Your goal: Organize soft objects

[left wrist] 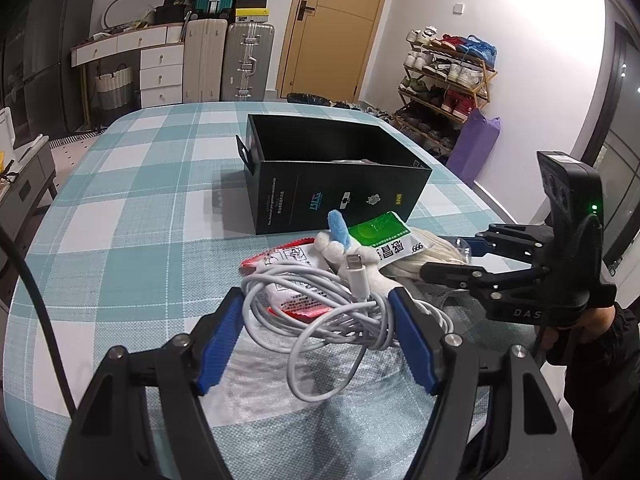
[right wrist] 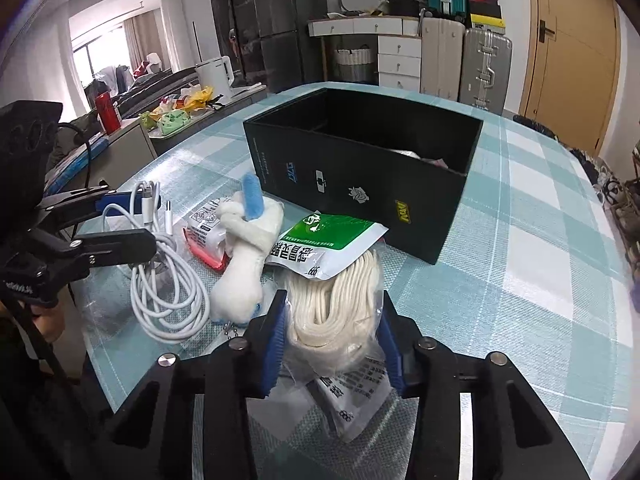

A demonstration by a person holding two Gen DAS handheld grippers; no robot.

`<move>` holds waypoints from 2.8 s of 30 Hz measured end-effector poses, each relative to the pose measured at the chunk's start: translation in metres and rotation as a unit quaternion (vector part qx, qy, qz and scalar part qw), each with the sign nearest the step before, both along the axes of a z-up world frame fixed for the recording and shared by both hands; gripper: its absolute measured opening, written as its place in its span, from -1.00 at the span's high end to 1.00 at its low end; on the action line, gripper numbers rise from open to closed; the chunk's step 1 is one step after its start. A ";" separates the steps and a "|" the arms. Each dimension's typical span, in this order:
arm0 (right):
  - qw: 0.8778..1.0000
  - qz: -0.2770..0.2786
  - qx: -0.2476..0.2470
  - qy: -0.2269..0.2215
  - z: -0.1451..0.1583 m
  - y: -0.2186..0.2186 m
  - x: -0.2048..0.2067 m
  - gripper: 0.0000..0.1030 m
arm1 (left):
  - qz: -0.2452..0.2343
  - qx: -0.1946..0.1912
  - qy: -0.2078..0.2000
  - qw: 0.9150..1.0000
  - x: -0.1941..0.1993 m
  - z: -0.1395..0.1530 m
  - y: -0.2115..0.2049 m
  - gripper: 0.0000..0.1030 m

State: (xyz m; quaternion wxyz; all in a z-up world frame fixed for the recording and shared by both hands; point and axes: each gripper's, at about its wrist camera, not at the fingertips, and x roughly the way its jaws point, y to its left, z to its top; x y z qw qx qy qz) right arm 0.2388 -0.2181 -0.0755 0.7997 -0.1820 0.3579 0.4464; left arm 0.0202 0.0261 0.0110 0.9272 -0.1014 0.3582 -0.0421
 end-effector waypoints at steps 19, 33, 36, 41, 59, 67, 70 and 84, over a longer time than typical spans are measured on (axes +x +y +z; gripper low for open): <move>0.999 0.034 -0.002 -0.018 0.015 -0.038 -0.022 0.32 | 0.010 -0.003 -0.011 1.000 -0.003 0.005 0.007 -0.40; 0.999 0.008 0.036 -0.036 0.034 -0.070 -0.034 0.32 | 0.020 0.000 -0.025 0.999 -0.006 0.012 0.010 -0.40; 0.998 0.002 0.049 -0.039 0.039 -0.077 -0.035 0.32 | 0.022 0.000 -0.029 0.999 -0.004 0.015 0.011 -0.40; 0.996 -0.013 0.076 -0.048 0.051 -0.086 -0.034 0.32 | 0.026 0.003 -0.040 0.999 0.002 0.023 0.012 -0.40; 0.989 -0.051 0.127 -0.061 0.072 -0.064 -0.013 0.32 | 0.037 0.008 -0.066 0.997 0.045 0.045 0.019 -0.40; 0.988 -0.054 0.131 -0.057 0.080 -0.043 0.003 0.32 | 0.048 0.005 -0.071 0.996 0.065 0.050 0.028 -0.40; 0.988 -0.055 0.135 -0.056 0.082 -0.037 0.008 0.32 | 0.052 0.006 -0.072 0.996 0.071 0.052 0.032 -0.40; 0.987 -0.053 0.136 -0.060 0.097 -0.015 0.028 0.32 | 0.067 0.039 -0.075 0.994 0.096 0.064 0.036 -0.40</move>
